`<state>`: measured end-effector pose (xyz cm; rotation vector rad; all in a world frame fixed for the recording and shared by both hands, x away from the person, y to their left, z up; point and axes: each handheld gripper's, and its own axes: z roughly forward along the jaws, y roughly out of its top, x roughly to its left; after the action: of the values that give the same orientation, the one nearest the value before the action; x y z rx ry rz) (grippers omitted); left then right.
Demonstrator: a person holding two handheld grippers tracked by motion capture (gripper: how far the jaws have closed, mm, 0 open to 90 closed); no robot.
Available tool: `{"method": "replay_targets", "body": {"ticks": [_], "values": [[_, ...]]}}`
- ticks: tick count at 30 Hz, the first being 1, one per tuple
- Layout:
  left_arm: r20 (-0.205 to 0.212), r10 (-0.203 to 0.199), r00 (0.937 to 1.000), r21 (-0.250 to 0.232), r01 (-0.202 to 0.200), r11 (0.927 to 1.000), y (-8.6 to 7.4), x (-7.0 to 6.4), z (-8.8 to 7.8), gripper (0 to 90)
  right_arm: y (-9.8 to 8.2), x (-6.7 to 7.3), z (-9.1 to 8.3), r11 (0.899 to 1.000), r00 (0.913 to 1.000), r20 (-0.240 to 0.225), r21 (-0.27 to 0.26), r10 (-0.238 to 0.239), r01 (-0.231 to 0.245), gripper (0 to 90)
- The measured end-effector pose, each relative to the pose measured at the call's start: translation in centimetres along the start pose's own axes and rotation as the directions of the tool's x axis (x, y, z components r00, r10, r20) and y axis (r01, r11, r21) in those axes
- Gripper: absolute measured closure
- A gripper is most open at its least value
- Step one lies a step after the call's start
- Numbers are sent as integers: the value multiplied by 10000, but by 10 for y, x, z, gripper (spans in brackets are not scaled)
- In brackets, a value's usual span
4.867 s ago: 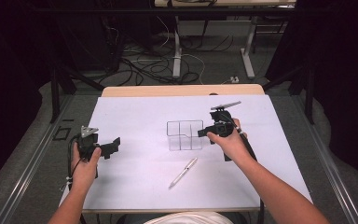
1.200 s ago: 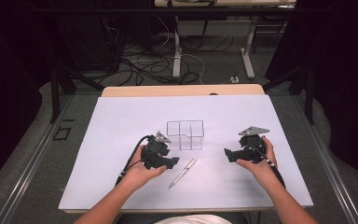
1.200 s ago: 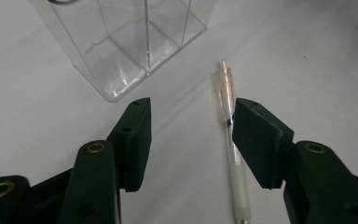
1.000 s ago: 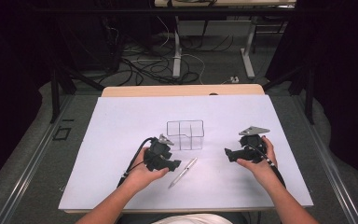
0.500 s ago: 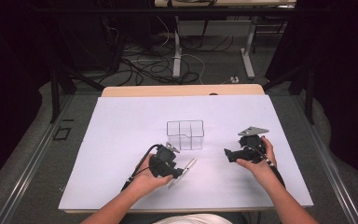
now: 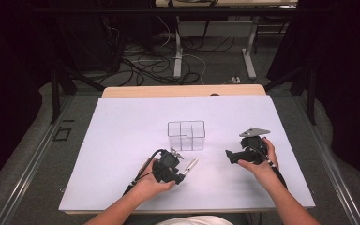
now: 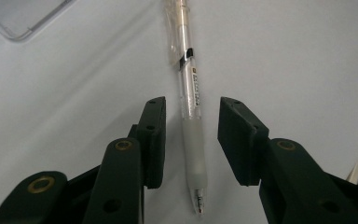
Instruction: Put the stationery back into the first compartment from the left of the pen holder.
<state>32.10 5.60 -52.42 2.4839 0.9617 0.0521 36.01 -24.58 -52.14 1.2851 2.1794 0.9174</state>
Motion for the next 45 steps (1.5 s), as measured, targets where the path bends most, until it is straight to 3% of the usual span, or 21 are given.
{"method": "replay_targets", "body": {"ticks": [11, 23, 27, 32, 39, 45], "values": [[-22, -60, 10000, 426, 61, 9991, -3, -3, 8, 705, -1, 0, 0, 9999, 9999, -51, 101, 98, -97, 17], [-253, -249, 9994, 412, 259, 9988, -2, -4, 8, 788, -1, 0, 2, 9999, 10000, -67, 108, 35, -34, 23], [-133, -485, 9987, 461, 491, 9977, -2, -3, 8, 795, 0, 0, 3, 9999, 10000, -99, 114, -1, 2, 24], [-125, -460, 9989, 409, 465, 9981, -2, -2, 8, 797, 0, 2, 3, 9999, 9999, -113, 117, 11, -10, 31], [-31, -382, 9993, 413, 383, 9984, -2, -1, 8, 799, 2, 6, 1, 9993, 9993, -41, -54, -368, 368, 74], [167, -351, 9992, 450, 343, 9984, -1, -1, 5, 800, 5, 15, -2, 9915, 9918, 19, -220, -1280, 1280, 152]]}}
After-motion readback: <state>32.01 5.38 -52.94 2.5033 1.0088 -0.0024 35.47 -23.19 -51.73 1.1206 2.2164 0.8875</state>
